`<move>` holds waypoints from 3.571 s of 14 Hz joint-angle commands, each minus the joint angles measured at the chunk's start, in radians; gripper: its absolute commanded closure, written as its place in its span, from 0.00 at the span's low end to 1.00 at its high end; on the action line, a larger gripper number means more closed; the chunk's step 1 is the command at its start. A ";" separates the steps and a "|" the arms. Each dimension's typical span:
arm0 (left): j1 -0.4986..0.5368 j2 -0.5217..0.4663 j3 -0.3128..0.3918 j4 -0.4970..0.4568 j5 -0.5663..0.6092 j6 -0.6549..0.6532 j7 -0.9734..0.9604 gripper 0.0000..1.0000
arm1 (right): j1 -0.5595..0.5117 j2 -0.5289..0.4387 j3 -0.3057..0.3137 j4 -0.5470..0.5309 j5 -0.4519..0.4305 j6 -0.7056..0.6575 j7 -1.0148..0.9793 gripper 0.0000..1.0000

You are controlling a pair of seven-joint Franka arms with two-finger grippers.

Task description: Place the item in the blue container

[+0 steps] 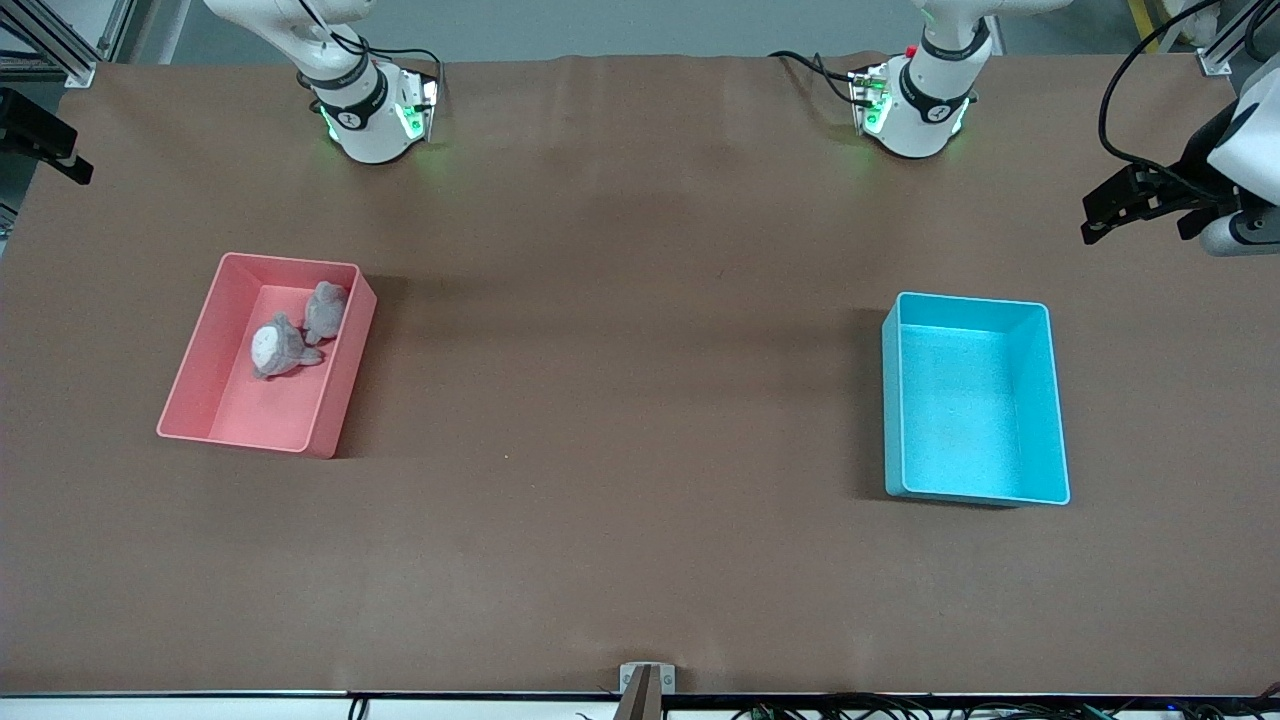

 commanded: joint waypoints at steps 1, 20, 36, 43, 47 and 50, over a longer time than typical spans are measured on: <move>0.000 -0.002 -0.006 0.004 0.011 -0.010 0.023 0.00 | -0.007 0.005 0.002 0.014 0.018 -0.021 -0.001 0.00; -0.011 0.027 -0.017 -0.001 0.002 0.037 0.034 0.00 | -0.076 0.310 -0.004 0.016 -0.005 0.162 -0.006 0.00; -0.009 0.026 -0.024 -0.006 0.002 0.034 0.033 0.00 | -0.130 0.327 -0.003 -0.826 0.103 1.110 0.015 0.00; -0.009 0.027 -0.024 -0.006 0.002 0.034 0.033 0.00 | -0.125 0.400 -0.003 -0.842 0.105 1.145 0.014 0.42; -0.009 0.029 -0.024 -0.007 0.002 0.034 0.033 0.00 | -0.125 0.390 -0.003 -0.823 0.105 1.111 0.012 1.00; -0.009 0.027 -0.024 -0.010 0.002 0.034 0.033 0.00 | -0.124 0.345 -0.001 -0.704 0.097 0.913 0.012 1.00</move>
